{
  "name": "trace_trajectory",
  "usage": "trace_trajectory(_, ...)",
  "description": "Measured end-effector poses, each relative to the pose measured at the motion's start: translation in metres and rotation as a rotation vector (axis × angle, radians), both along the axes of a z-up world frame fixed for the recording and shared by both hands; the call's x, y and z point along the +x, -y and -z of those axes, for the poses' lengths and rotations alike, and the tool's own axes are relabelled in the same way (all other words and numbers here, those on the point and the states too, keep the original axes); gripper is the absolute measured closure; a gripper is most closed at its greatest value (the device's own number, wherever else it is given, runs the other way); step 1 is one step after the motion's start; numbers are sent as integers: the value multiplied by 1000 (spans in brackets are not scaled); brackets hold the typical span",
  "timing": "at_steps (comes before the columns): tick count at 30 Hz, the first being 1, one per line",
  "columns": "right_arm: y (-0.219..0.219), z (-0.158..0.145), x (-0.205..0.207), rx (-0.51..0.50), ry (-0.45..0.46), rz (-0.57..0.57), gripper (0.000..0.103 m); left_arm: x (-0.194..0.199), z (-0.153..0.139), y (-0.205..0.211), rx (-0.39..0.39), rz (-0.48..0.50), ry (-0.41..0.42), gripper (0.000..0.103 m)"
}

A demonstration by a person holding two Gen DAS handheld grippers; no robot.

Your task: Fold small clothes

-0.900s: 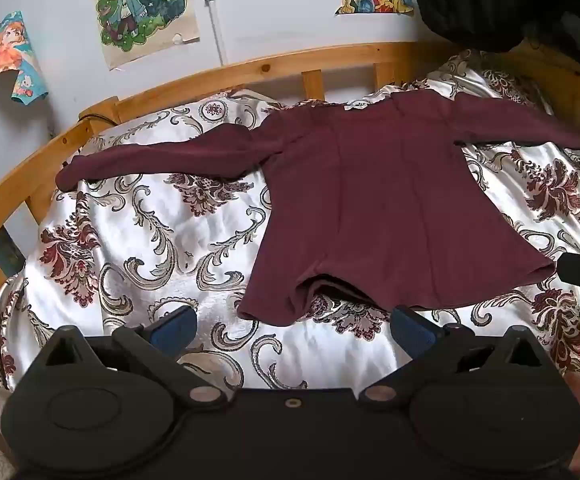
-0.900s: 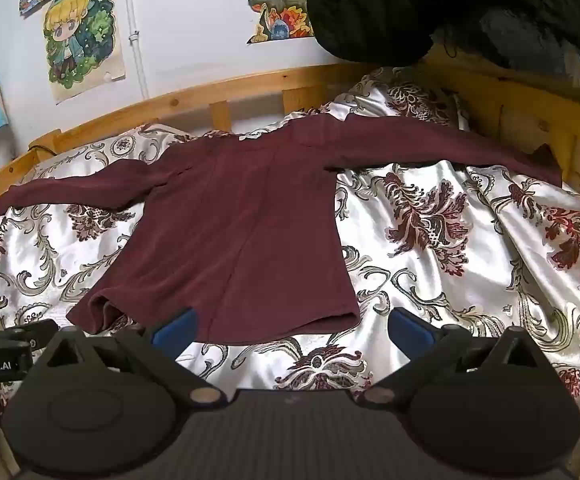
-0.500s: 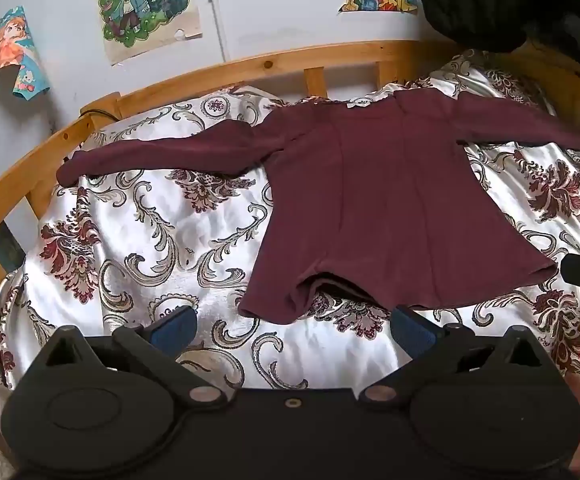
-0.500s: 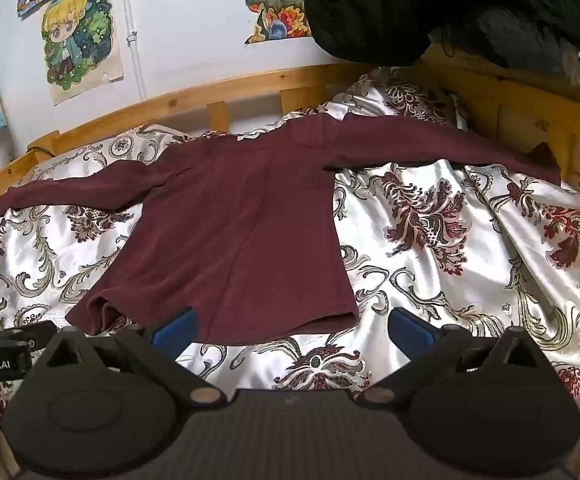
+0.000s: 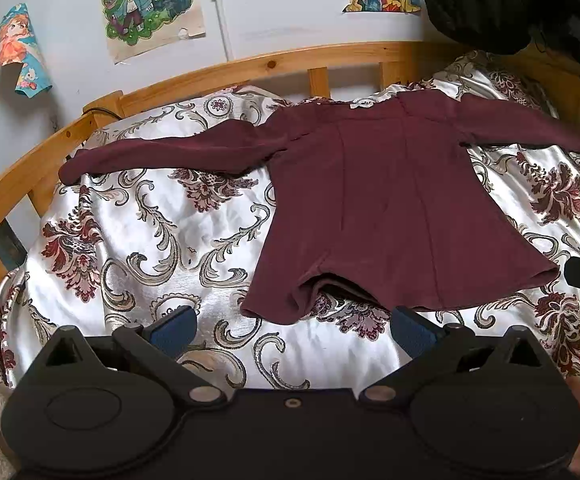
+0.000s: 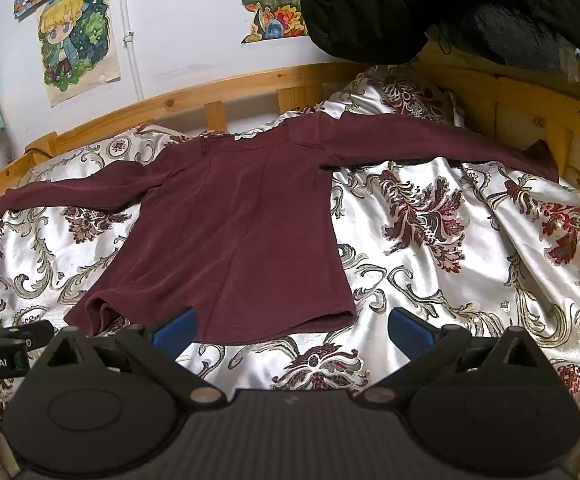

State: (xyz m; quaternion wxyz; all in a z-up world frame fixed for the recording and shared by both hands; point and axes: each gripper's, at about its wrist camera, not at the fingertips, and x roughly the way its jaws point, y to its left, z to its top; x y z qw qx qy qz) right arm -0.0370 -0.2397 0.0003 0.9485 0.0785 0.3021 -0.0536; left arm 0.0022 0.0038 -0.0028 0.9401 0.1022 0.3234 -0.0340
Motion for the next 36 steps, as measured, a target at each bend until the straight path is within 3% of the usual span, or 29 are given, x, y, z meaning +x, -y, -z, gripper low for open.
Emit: trace_trajectory(36,1,3,1,-16,-8,26,0,0,-2,-3,-8,-16,0,0)
